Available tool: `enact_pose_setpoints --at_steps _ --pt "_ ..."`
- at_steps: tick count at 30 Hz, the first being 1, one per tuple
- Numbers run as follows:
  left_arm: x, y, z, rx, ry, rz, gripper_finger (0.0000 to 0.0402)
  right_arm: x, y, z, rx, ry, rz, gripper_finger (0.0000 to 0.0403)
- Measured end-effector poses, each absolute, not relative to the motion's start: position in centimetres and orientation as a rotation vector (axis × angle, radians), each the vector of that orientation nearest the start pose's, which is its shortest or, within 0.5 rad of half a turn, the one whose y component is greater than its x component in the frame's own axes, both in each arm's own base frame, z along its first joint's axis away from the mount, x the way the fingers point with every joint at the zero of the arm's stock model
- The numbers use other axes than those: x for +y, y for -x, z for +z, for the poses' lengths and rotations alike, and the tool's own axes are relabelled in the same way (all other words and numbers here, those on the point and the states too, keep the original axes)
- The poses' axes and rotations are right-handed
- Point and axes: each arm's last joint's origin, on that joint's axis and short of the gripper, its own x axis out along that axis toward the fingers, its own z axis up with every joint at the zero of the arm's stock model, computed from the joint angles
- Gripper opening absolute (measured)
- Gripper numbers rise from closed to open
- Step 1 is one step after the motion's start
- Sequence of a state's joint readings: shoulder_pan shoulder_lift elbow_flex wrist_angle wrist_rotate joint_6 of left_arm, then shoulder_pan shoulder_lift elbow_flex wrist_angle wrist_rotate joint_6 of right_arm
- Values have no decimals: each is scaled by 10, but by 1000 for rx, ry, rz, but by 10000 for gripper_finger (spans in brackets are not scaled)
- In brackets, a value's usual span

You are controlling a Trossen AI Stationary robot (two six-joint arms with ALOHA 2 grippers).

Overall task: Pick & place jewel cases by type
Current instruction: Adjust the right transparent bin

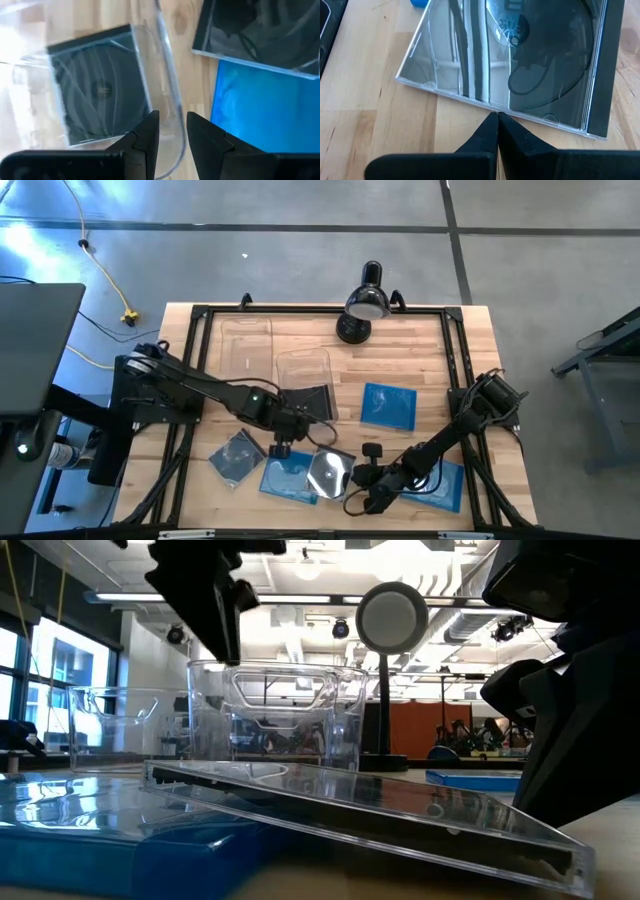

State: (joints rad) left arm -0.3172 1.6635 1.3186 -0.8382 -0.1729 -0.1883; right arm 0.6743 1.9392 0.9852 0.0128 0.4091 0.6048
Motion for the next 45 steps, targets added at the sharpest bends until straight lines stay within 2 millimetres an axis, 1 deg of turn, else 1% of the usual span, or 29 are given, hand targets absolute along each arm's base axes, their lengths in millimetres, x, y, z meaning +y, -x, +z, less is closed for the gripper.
enact_pose_setpoints --at_steps 3,6,10,17,20,23,27,31,37,45 --pt "-100 -320 244 1174 -118 -29 97 217 -289 108 836 -82 -8 0" --pt "-100 -321 244 1174 -104 -42 97 217 -289 108 836 -82 -7 0" --pt "-99 -319 243 1184 -119 -13 97 217 -289 108 836 -82 -7 0" --pt "-93 -315 225 1213 -124 27 97 217 -289 108 836 -82 -7 0" --pt "-87 -313 219 1237 -121 49 97 217 -289 108 835 -83 -6 0" --pt "-76 -314 216 1252 -115 72 97 217 -290 109 834 -84 -6 0" --pt "-57 -318 215 1262 -117 95 94 217 -290 109 834 -84 -5 0" --pt "-37 -320 215 1281 -111 123 77 217 -290 109 834 -85 -5 0" --pt "-11 -320 214 1311 -83 103 59 217 -290 109 834 -84 -5 0" --pt "16 -317 213 1351 -108 127 58 217 -290 109 833 -84 -4 0"
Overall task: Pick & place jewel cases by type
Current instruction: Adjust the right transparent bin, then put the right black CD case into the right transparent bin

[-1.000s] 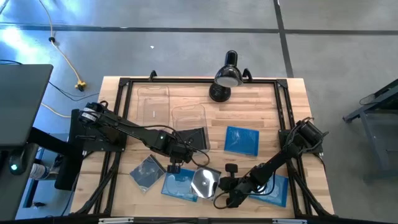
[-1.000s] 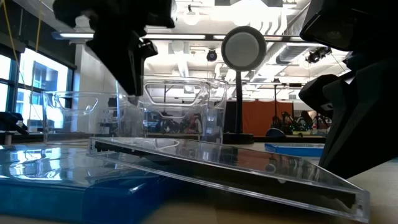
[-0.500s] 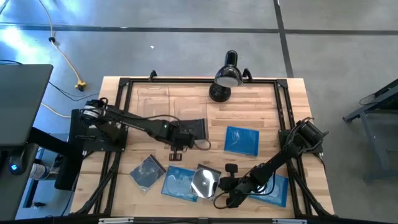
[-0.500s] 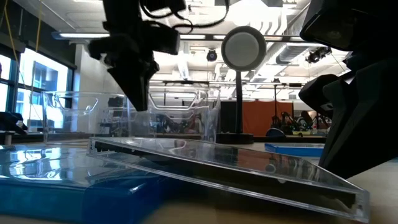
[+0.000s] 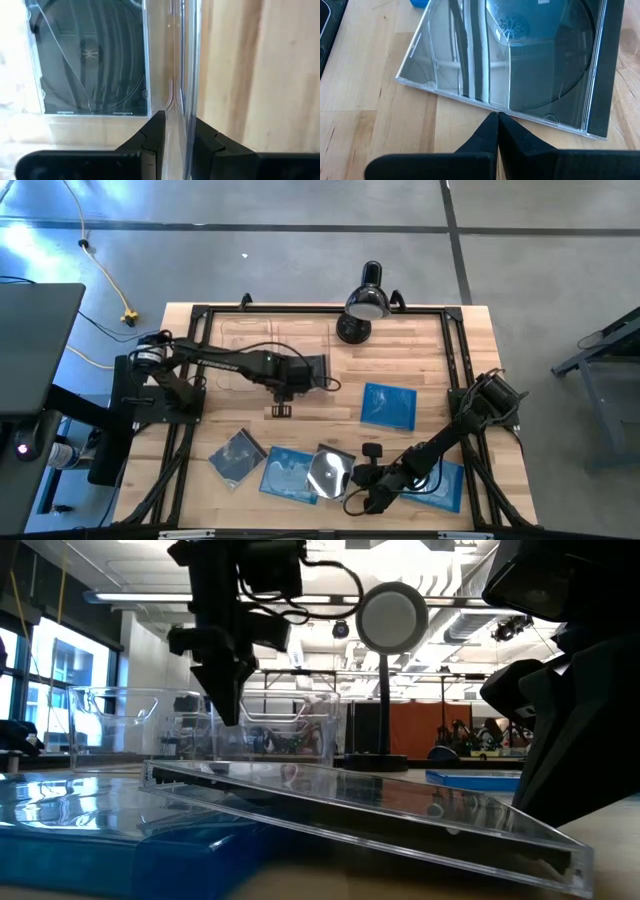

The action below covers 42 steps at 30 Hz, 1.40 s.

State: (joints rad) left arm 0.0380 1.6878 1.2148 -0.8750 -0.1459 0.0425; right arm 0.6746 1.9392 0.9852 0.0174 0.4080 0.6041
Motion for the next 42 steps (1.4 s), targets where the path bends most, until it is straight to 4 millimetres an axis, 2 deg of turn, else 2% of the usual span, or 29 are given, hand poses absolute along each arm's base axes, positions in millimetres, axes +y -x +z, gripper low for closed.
enact_pose_setpoints --at_steps 5,17,28,31,38,42 --pt "27 -315 213 1375 -95 133 58 217 -290 109 835 -86 1 0" --pt "27 -315 214 1369 -112 124 58 217 -290 109 836 -86 3 0" --pt "26 -320 232 1324 -80 94 59 217 -290 109 836 -86 3 0" --pt "25 -321 233 1320 -72 95 76 217 -290 109 836 -86 3 0" --pt "26 -320 233 1325 -45 119 142 217 -290 109 836 -86 3 0" --pt "25 -317 239 1320 -31 130 157 217 -289 109 836 -86 3 0"
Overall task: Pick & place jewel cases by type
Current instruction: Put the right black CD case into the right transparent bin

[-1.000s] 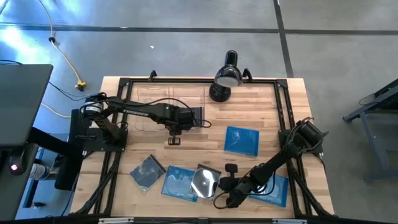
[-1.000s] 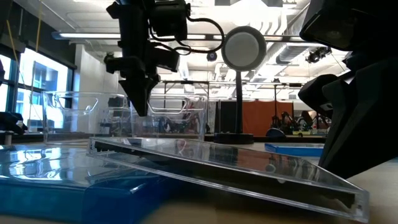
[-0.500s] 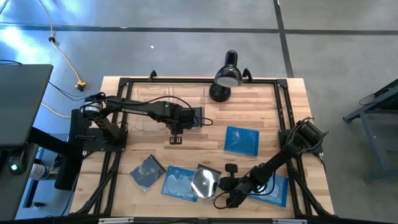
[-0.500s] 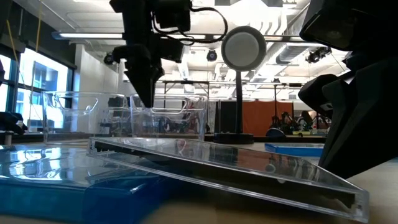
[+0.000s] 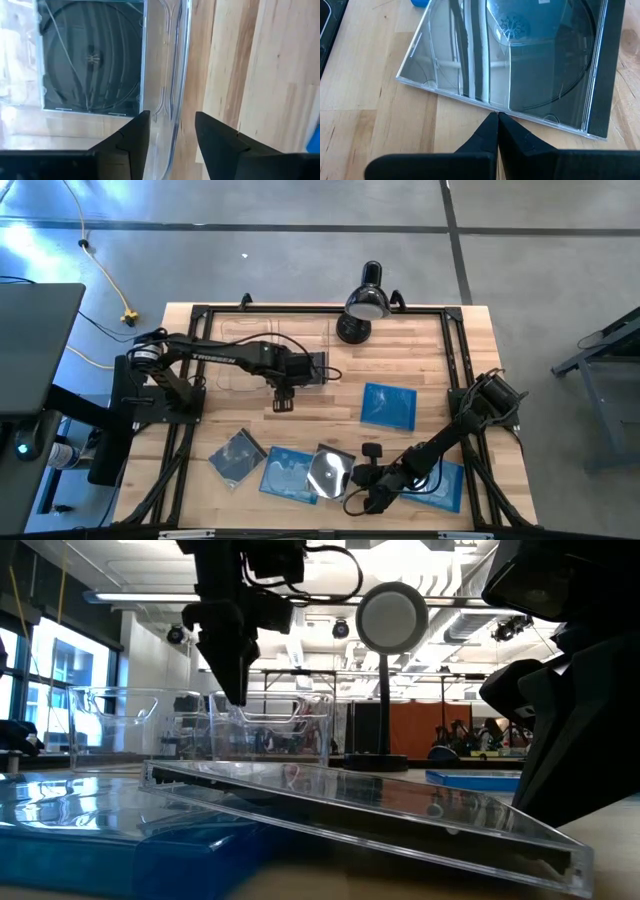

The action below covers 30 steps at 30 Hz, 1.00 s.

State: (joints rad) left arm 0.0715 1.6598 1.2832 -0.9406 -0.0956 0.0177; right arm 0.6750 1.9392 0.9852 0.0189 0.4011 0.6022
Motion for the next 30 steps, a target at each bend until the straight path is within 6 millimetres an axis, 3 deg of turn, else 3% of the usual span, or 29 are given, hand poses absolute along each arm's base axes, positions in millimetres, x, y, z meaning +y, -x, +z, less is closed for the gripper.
enact_pose_setpoints --at_steps 13,18,22,30 --pt "23 -293 281 1166 60 177 159 217 -289 109 836 -86 3 0" --pt "19 -285 298 1068 313 231 159 217 -289 109 836 -86 3 0" --pt "-7 -290 303 1018 545 165 159 217 -289 109 837 -86 3 0" --pt "-92 -307 280 1011 542 128 159 217 -289 108 842 -97 -1 0"
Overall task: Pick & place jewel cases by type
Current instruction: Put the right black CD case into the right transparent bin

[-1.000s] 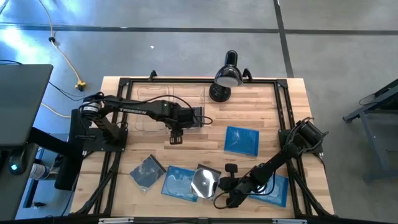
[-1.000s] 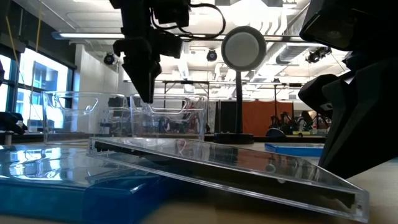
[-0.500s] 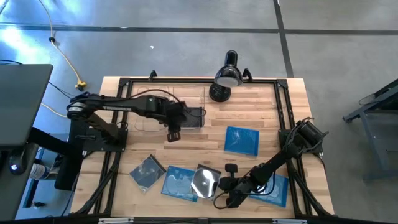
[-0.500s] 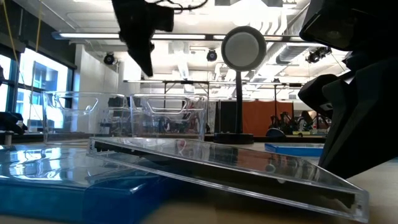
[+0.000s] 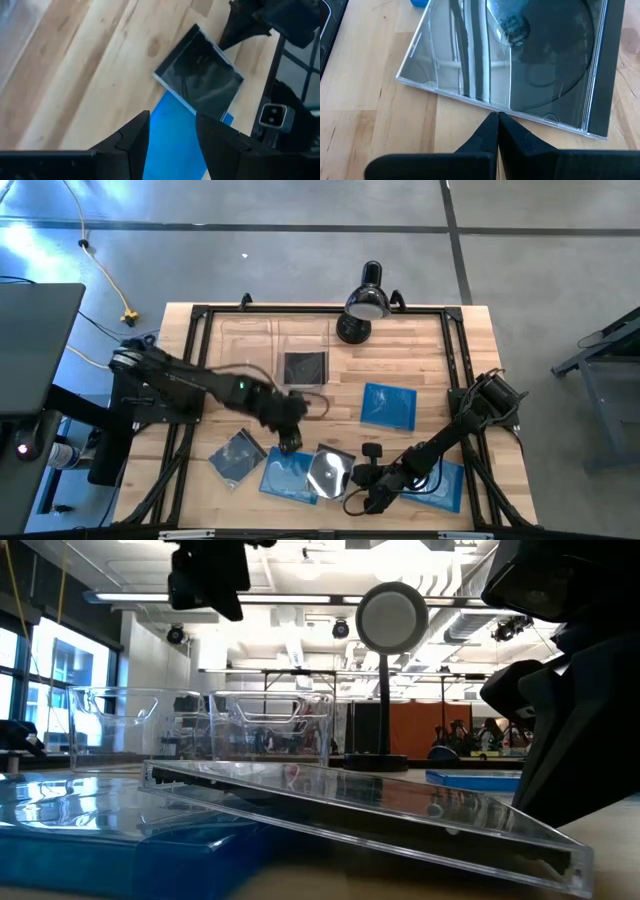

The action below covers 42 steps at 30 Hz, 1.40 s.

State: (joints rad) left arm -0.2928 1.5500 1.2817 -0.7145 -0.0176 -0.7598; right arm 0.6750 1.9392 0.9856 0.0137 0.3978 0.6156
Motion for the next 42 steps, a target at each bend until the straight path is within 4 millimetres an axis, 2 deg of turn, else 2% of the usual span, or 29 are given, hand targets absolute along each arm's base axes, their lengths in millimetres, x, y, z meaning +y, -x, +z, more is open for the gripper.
enact_pose_setpoints --at_steps 4,7,11,14,18,23,29,36,42 --pt "-123 -313 260 1024 512 137 159 217 -289 108 849 -113 2 0" --pt "-139 -319 243 1047 494 125 159 219 -288 108 845 -106 1 0" --pt "-145 -325 222 1104 497 166 159 219 -287 108 847 -104 2 0" --pt "-153 -324 213 1092 560 122 159 220 -286 108 851 -98 4 0" --pt "-157 -309 191 1072 639 123 159 220 -286 108 853 -93 6 0" --pt "-144 -301 169 893 815 86 159 220 -286 108 854 -90 8 0" --pt "-117 -296 149 817 911 120 159 221 -286 108 853 -94 6 0" --pt "-100 -304 150 752 947 94 159 219 -287 108 852 -98 2 0" --pt "-98 -306 144 766 946 122 159 216 -290 108 851 -111 2 0"
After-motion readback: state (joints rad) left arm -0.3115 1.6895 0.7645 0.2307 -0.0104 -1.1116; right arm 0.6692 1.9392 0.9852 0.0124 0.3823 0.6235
